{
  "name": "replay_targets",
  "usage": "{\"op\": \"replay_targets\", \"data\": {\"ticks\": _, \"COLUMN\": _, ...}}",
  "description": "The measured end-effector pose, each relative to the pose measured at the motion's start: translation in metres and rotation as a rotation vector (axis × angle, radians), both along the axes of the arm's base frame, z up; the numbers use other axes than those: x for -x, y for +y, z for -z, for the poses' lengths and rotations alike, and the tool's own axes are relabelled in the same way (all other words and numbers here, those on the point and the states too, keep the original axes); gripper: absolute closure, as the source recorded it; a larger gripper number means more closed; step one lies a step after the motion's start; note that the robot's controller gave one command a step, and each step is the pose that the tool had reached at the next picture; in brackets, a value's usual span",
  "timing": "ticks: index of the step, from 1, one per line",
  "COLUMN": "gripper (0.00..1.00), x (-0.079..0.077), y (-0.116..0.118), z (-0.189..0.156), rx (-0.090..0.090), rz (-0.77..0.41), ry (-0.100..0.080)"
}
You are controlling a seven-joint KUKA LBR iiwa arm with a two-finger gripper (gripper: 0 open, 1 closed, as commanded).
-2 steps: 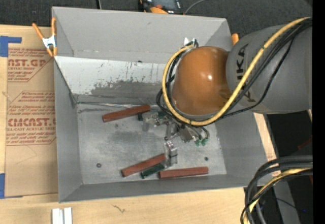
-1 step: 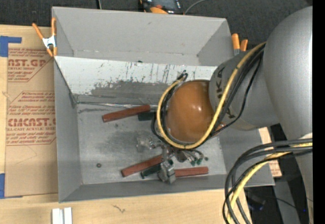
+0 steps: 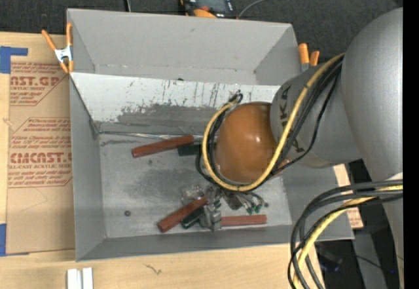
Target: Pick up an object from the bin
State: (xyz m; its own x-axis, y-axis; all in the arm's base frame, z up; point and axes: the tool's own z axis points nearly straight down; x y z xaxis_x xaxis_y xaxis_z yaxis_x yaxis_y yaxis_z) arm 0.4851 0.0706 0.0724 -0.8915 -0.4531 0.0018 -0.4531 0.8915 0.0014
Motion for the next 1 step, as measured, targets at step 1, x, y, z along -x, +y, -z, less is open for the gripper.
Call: {"op": "replay_targets", "data": {"ticks": 1, "gripper": 1.00, "x": -0.0438, "y": 0.0360, "z": -0.1315, "rx": -0.003, "rz": -0.020, "ry": -0.013}}
